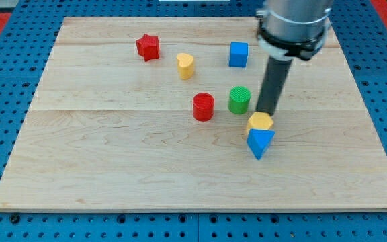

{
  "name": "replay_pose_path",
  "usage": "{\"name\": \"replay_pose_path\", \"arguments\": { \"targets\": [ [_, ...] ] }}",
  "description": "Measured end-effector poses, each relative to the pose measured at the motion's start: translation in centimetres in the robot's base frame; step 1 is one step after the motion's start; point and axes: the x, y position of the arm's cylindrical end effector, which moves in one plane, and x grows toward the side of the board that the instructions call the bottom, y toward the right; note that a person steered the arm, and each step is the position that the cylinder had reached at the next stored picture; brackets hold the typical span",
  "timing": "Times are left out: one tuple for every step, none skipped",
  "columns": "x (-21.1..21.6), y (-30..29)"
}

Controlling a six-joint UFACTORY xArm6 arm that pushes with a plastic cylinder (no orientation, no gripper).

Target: Push the green circle towards the right side

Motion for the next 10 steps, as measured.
{"name": "replay_pose_path", "arguments": {
  "targets": [
    [0.3,-1.9],
    [-0.9,-6.0],
    [-4.2,-10.4],
    [-4.7,-9.9],
    [-4.2,-3.0],
    [-3.1,2.0],
    [-2.6,5.7],
    [-4.2,2.8],
    [-5.8,-4.0],
    [-8.1,-7.3]
  ]
}}
